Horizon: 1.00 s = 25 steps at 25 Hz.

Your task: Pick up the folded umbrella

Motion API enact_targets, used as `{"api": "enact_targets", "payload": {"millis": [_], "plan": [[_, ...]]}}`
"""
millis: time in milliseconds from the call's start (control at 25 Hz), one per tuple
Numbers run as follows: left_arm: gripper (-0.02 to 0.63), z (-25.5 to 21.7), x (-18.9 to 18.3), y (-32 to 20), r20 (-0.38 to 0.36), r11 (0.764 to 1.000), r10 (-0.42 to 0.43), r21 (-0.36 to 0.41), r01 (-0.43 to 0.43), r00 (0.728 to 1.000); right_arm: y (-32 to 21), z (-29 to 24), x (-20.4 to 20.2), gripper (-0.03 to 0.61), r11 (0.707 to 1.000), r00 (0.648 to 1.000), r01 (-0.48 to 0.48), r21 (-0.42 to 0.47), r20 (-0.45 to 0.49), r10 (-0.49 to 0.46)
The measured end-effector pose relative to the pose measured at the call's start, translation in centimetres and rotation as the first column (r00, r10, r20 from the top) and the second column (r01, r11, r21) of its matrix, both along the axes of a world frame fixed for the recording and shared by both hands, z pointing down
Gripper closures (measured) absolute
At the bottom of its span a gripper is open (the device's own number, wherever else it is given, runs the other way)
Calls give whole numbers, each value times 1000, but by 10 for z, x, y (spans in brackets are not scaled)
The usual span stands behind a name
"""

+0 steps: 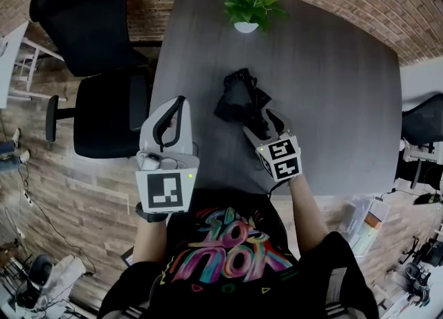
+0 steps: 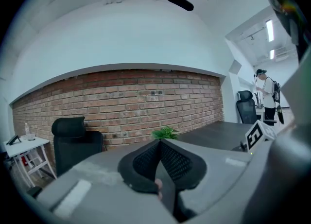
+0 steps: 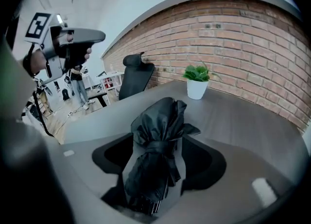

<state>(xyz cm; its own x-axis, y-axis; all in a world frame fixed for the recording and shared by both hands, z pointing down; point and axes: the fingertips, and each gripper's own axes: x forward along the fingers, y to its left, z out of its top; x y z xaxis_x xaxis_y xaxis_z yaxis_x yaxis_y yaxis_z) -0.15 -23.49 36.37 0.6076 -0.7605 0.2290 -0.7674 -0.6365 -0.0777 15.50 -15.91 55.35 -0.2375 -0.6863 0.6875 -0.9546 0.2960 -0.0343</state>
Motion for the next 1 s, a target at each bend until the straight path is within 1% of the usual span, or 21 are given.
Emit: {"api": "enact_targets", "payload": {"millis": [320,520,640,800,1000], "plan": [[612,6,-25,2,7,998,-62,-9,62,998,-12,41,-7,272,993,997,35,-110,-70,-43],[612,6,-37,3,9,996,-84,-2,84,996,-15,51,-2,267,992,990,1,-126,-141,-19],[612,6,-40,2,6,996,-90,-4,90,996,-19,59,-3,259,990,987,-20,-142,-159,-3],[612,5,-41,4,2,996,-92,-5,92,996,-23,70,-5,253,983,981,-31,-183,-191,-5],[612,6,-40,7,2,996,-88,-9,88,996,-24,72,-5,255,980,985,-29,-195,-170,-5]]}}
